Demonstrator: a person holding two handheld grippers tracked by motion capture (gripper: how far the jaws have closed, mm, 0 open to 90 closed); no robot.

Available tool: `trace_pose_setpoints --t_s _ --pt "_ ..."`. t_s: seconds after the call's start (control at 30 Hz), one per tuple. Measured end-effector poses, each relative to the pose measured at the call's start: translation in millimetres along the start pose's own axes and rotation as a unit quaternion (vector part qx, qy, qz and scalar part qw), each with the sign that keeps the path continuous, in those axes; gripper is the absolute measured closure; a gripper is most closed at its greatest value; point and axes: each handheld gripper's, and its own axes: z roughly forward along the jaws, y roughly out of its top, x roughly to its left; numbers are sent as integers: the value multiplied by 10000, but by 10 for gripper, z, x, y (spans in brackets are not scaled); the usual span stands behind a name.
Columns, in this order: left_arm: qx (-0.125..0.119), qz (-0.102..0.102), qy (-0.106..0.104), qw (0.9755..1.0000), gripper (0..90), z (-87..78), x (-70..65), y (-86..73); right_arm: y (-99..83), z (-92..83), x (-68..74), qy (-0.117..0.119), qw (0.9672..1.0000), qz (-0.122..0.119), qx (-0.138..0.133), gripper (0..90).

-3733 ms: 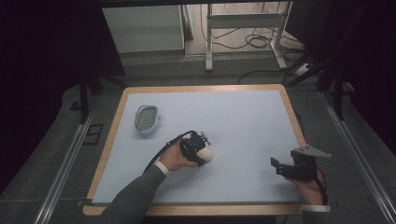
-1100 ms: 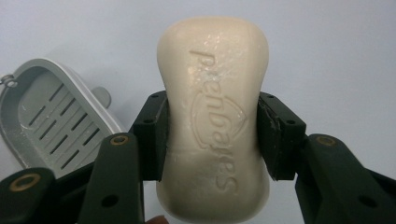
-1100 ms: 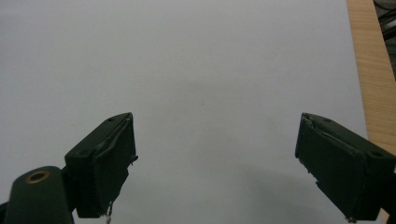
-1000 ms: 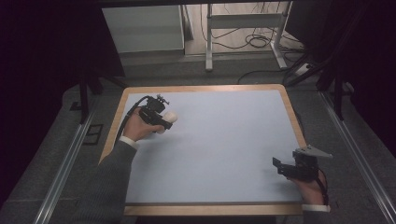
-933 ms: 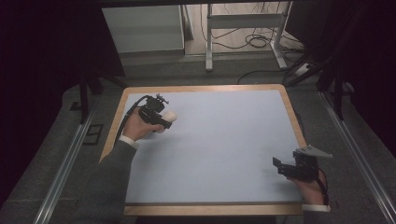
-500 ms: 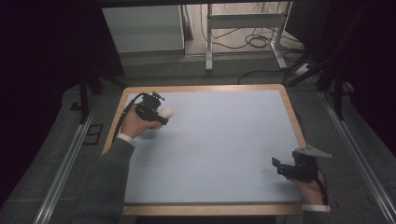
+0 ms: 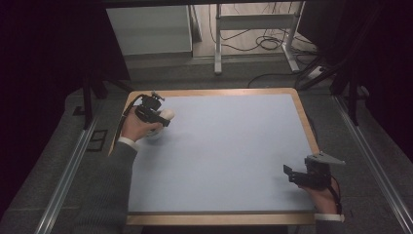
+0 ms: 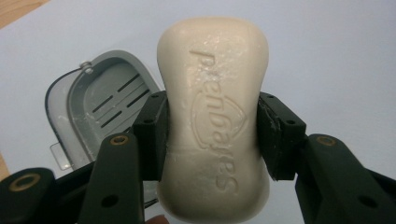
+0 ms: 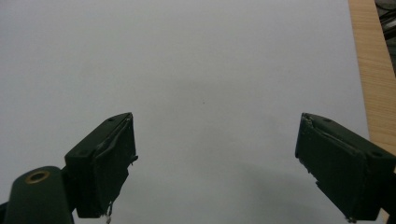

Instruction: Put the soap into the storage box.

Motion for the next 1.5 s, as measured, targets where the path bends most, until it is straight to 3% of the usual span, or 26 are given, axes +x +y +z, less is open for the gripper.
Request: trace_pose_setpoints --t_s 0.13,0.5,0.97,1.5 --pt "12 -92 -66 9999 497 8 33 -1 1 -8 -3 -19 10000 33 -14 119" --pt "33 -242 85 9997 497 -3 152 7 -7 4 -17 -25 10000 43 -6 119" --pt "266 -518 264 9980 497 179 350 -51 -8 -2 -33 -52 10000 75 4 119" --pt "393 -660 332 9965 493 323 382 -91 -12 4 -29 -57 10000 67 14 119"
